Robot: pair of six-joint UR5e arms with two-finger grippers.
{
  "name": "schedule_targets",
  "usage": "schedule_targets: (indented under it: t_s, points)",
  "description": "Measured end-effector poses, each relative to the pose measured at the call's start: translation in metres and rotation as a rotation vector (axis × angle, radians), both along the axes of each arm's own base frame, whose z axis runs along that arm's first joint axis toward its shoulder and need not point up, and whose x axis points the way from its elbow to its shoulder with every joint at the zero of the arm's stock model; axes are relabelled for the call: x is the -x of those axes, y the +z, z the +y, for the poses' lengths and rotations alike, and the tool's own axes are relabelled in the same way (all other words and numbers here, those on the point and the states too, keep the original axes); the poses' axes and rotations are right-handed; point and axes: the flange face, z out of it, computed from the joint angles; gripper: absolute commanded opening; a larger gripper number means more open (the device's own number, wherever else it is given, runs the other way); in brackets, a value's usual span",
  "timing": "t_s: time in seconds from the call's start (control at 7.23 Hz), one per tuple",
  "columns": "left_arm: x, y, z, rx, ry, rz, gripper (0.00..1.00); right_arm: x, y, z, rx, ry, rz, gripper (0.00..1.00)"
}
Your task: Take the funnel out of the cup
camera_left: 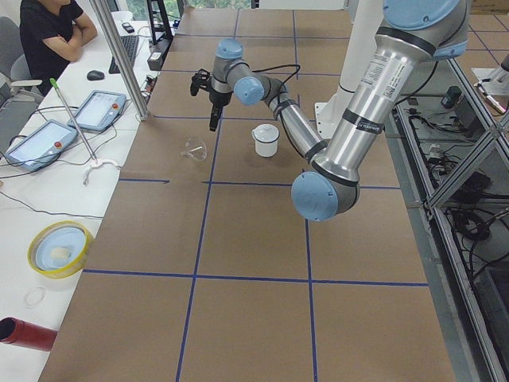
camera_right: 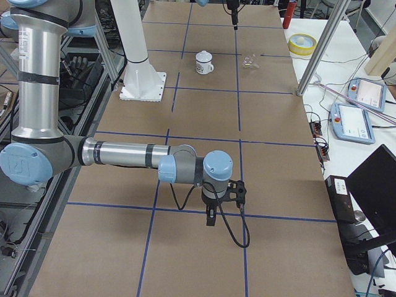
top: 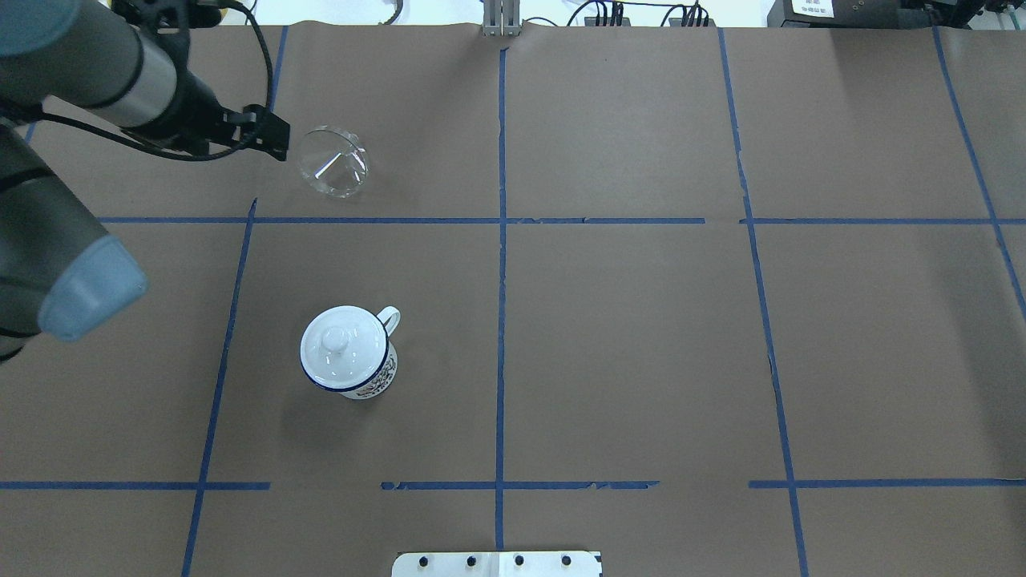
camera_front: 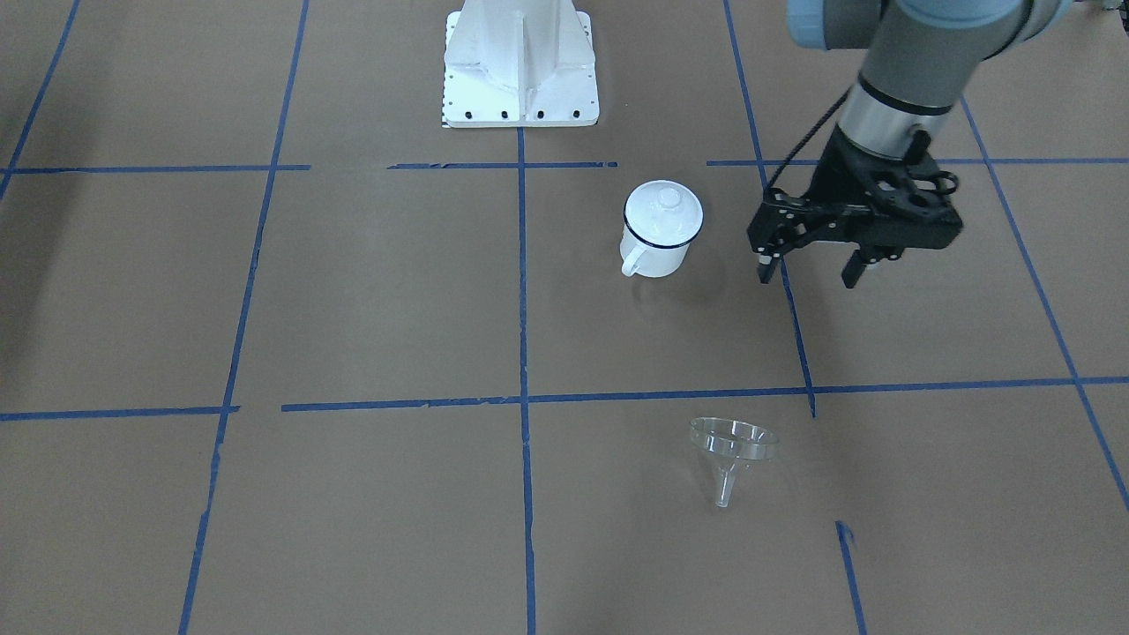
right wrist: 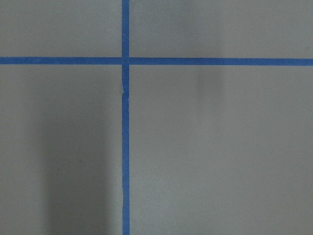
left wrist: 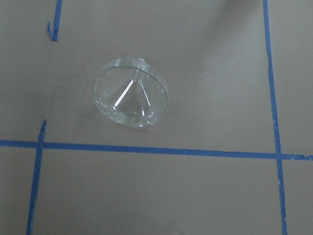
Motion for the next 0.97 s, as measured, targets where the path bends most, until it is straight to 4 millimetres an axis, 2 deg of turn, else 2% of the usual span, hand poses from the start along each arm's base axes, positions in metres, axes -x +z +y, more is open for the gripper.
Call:
schedule_targets:
  t_s: [0.28, 0.55, 0.69, 0.97]
  points:
    - [0.098, 0.087, -0.044, -0.040, 0.063, -0.087, 1.00, 0.000, 0.000, 0.000, 0.000, 0.000, 0.000, 1.00]
    - [0.188, 0.174, -0.072, -0.037, 0.106, -0.167, 1.00, 0.000, 0.000, 0.000, 0.000, 0.000, 0.000, 1.00]
    - [0.225, 0.212, -0.072, -0.029, 0.132, -0.182, 1.00, 0.000, 0.000, 0.000, 0.000, 0.000, 0.000, 1.00]
    - [0.272, 0.283, -0.037, -0.009, 0.183, -0.182, 1.00, 0.000, 0.000, 0.000, 0.000, 0.000, 0.000, 1.00]
